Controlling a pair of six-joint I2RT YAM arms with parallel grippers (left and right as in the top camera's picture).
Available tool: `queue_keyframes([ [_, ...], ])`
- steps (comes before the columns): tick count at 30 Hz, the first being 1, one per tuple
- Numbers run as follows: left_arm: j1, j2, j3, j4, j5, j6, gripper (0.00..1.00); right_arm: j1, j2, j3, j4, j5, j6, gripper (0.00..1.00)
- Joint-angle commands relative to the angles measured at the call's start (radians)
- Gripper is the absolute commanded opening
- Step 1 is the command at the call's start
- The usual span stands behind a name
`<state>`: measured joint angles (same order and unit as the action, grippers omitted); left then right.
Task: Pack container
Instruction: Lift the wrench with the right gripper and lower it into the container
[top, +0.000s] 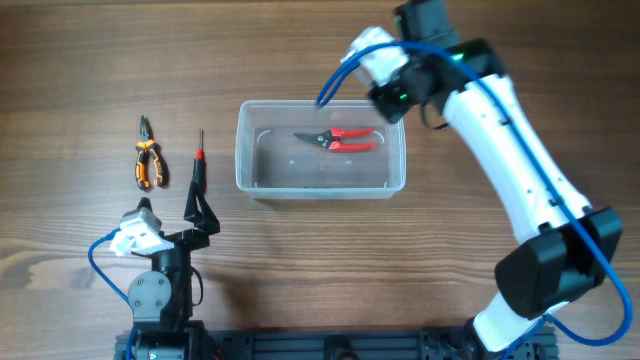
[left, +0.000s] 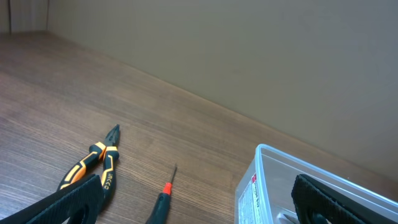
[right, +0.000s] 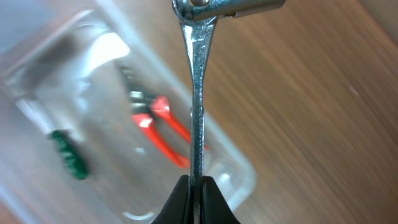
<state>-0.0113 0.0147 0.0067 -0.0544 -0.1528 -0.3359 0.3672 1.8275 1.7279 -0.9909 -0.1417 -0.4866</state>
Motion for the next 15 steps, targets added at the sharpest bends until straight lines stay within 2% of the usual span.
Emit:
queue_keyframes([
  [1,-0.005,-0.005,-0.001,-0.003,-0.008,-0.013,1.00,0.099,0.007,0.024,-0.008,-0.024,-0.094,0.04],
  [5,-0.005,-0.005,-0.001,-0.002,-0.008,-0.013,1.00,0.154,0.009,0.024,-0.013,-0.024,-0.123,0.04],
  [15,-0.005,-0.005,-0.001,-0.002,-0.008,-0.013,1.00,0.156,0.098,-0.053,-0.012,-0.023,-0.221,0.04],
])
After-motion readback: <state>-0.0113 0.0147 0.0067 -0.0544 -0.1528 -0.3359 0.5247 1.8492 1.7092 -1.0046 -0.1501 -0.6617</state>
